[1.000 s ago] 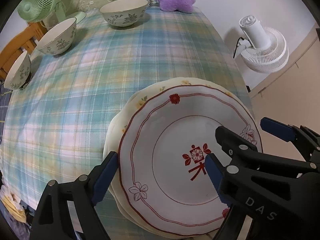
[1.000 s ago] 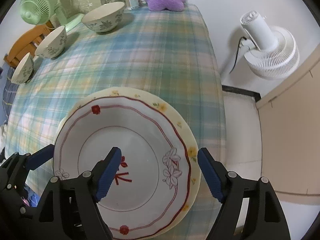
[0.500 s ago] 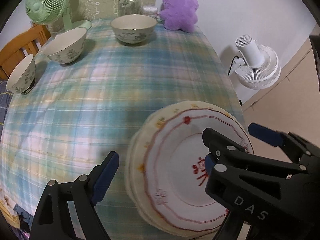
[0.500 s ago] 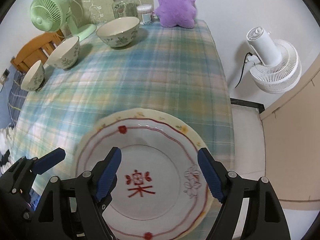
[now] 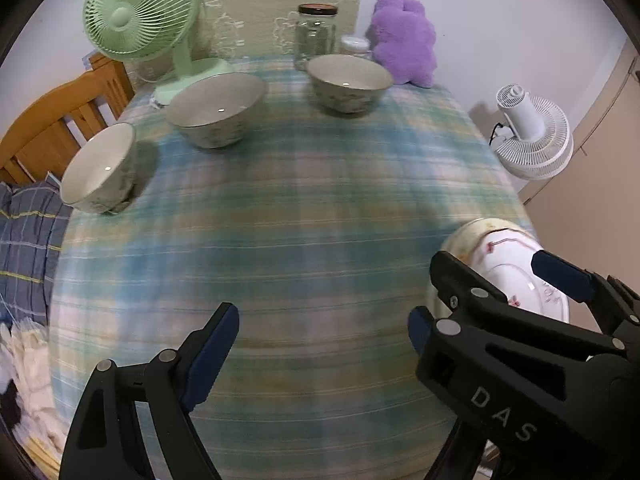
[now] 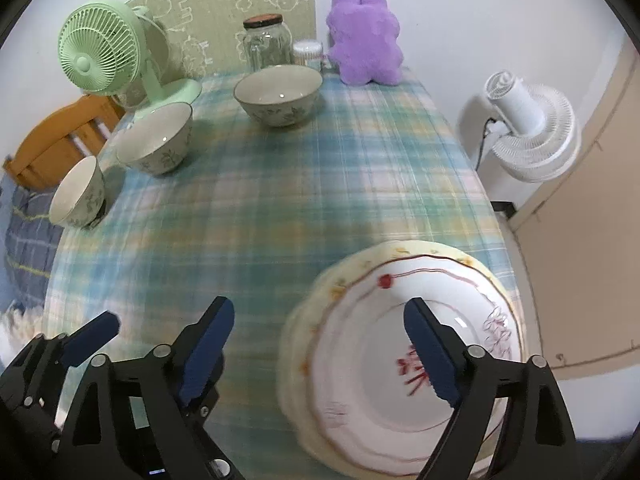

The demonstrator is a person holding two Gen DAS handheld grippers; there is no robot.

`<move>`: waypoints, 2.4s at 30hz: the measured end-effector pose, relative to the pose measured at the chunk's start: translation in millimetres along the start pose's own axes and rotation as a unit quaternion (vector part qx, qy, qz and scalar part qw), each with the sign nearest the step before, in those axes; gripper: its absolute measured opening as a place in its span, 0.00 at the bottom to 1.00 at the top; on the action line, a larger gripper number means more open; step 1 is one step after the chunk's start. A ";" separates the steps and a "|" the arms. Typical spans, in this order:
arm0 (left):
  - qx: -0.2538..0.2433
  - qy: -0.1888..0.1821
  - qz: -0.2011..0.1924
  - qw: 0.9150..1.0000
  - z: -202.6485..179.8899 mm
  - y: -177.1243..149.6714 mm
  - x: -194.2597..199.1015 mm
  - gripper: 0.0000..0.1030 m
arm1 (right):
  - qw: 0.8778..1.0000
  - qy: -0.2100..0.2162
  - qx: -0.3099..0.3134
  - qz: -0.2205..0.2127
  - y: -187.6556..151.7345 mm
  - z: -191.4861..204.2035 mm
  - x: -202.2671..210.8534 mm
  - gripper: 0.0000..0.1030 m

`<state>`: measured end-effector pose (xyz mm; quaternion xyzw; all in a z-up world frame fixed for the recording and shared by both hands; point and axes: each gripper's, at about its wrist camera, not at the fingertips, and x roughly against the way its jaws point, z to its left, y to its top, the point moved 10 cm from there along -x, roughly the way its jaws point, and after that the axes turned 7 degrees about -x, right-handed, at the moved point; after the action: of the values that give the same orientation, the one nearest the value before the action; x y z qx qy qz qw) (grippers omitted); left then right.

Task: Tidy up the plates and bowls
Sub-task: 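Move the left tool to the large cream leaf-patterned bowl, then grasp the rim of the large cream bowl with the left tool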

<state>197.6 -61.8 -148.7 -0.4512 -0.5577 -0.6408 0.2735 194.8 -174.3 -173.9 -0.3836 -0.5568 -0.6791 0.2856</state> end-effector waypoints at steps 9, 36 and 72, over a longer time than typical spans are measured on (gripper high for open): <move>-0.005 0.009 -0.006 1.000 69.9 -1.6 13.9 0.81 | 1.000 0.010 -0.021 0.010 -7.8 73.1 3.4 0.87; 0.009 0.102 -0.054 0.993 275.7 58.1 3.7 0.67 | 0.997 0.064 -0.014 -0.040 49.5 278.6 -13.7 0.69; 0.034 0.074 -0.003 0.997 316.8 68.9 -74.9 0.26 | 1.000 0.029 -0.001 -0.007 78.7 324.7 -104.0 0.13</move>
<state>376.2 215.7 -191.9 -0.3912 -0.5587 -0.6538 0.3278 381.4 121.3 -191.1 -0.3601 -0.5504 -0.6922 0.2971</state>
